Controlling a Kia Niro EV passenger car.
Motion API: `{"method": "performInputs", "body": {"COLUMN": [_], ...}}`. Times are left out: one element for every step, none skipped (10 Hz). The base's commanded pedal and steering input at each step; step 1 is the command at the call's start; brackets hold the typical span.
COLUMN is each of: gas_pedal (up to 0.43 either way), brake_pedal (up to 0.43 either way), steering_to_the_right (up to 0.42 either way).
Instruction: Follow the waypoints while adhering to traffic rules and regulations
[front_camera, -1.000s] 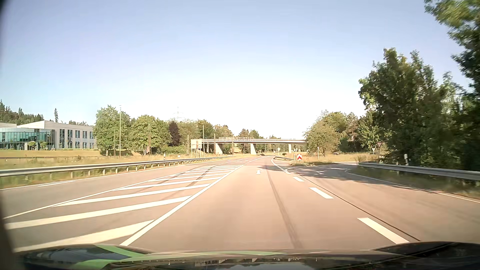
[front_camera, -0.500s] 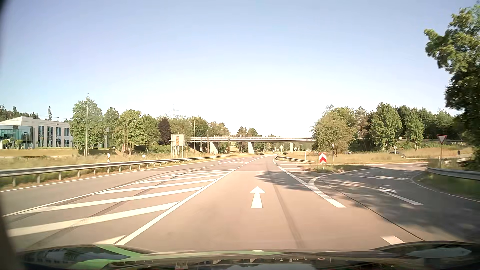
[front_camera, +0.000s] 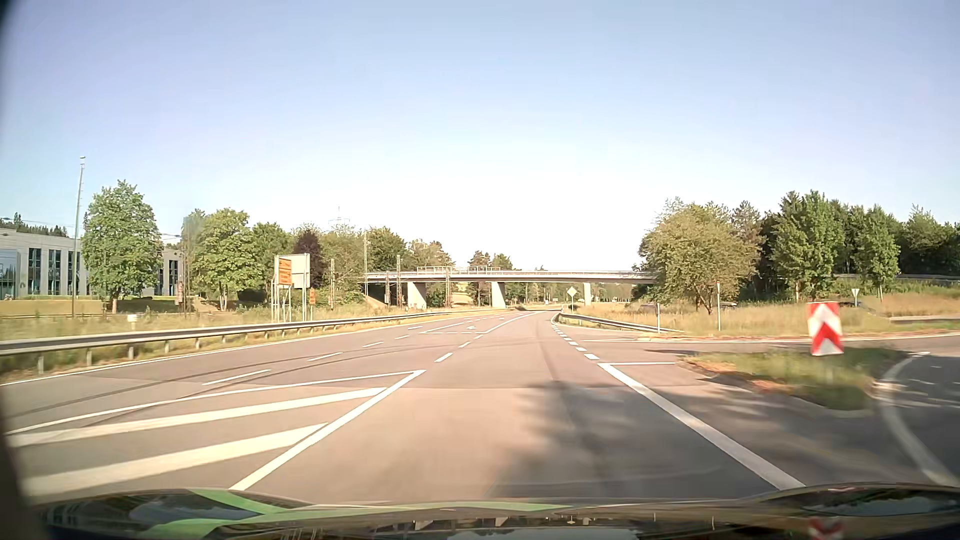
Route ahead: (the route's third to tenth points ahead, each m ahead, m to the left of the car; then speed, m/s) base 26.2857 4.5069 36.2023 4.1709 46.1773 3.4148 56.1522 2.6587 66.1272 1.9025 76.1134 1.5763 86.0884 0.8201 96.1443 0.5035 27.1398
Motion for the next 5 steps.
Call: {"method": "performInputs", "body": {"gas_pedal": [0.280, 0.287, 0.287, 0.311, 0.311], "brake_pedal": [0.000, 0.000, 0.000, 0.000, 0.000], "steering_to_the_right": [0.000, 0.000, 0.001, 0.001, 0.002]}}
